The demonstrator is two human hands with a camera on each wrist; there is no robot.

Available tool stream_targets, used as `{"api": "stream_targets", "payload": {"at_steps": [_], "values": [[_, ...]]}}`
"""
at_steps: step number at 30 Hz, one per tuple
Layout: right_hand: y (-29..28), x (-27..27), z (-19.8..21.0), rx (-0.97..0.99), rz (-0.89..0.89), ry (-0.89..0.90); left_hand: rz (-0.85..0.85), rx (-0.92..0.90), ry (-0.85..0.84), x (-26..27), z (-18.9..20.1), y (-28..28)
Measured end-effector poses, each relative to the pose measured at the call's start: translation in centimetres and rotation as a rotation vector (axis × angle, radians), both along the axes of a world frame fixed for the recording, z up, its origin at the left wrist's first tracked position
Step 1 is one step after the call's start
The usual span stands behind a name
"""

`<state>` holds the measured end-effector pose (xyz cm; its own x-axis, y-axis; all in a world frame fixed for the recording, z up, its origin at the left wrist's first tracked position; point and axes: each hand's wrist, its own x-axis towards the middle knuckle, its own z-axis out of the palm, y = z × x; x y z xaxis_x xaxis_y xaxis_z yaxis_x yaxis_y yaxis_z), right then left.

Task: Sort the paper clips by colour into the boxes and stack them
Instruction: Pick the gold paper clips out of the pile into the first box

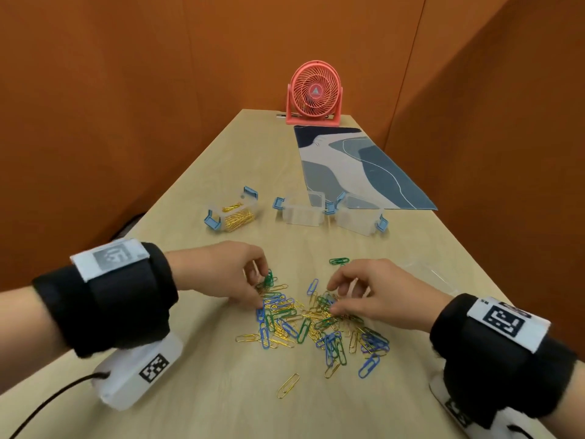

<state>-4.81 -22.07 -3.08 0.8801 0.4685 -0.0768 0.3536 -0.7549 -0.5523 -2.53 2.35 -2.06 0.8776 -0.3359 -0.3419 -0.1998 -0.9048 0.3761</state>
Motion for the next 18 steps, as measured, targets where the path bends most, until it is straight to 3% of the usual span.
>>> {"api": "stream_targets", "payload": {"at_steps": [2, 4, 7, 9, 14, 18], "values": [[-0.4, -0.3, 0.3, 0.037, -0.039, -0.036, -0.012, -0.178, -0.011, -0.8, 0.5, -0.4], [-1.3, -0.7, 0.6, 0.03, -0.035, -0.001, -0.128, -0.297, 0.079, -2.5, 1.0, -0.9], [-2.0, -1.5, 0.8, -0.078, 0.061, 0.171, -0.375, -0.306, 0.22, -5.3, 0.1, -2.2], [-1.7, -1.6, 0.7, -0.134, 0.105, 0.191, -0.423, -0.305, 0.214, -6.0, -1.1, -2.9], [-1.0, -1.1, 0.3, -0.053, 0.113, 0.133, -0.345, -0.206, -0.053, -3.3, -1.8, -2.4], [-1.4, -0.4, 0.2, -0.054, 0.009, -0.09, -0.338, -0.228, -0.296, -2.1, -1.3, -2.8]]}}
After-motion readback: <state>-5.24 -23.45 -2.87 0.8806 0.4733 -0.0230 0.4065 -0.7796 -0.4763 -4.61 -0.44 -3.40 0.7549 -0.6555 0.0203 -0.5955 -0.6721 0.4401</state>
